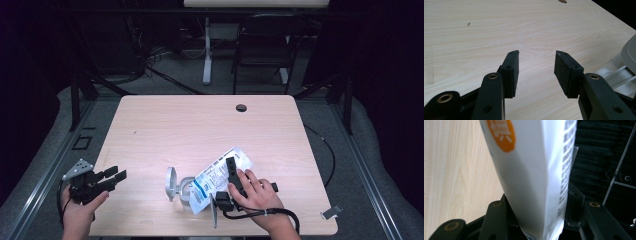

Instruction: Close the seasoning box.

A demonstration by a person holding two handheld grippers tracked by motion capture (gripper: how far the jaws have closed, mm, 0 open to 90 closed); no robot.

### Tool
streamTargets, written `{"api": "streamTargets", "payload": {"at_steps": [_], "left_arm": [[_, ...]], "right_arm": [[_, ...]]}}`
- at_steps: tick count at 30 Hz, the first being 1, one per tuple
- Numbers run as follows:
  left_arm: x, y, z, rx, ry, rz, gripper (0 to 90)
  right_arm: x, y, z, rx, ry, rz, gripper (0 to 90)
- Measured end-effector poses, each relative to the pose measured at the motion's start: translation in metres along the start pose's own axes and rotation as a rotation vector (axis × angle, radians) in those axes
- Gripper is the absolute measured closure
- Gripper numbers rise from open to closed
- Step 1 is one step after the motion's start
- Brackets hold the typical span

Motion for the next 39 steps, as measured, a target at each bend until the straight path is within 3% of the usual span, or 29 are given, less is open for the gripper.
{"api": "streamTargets", "payload": {"at_steps": [39], "left_arm": [[0.0003,0.0009,-0.0009,0.000,0.004,0.002,55.5]], "right_arm": [[-0.0016,0.0017,0.0025,0.005,-0.007,0.000,63.6]]}}
Point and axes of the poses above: each handheld gripper's, and its own axes: x roughly forward along the jaws, z roughly out of its top, y roughly to its left, the point moved 2 cm from there along x, roughly forward along the jaws, and after that the axes turned 15 degrees about x, right-handed, at the moved point
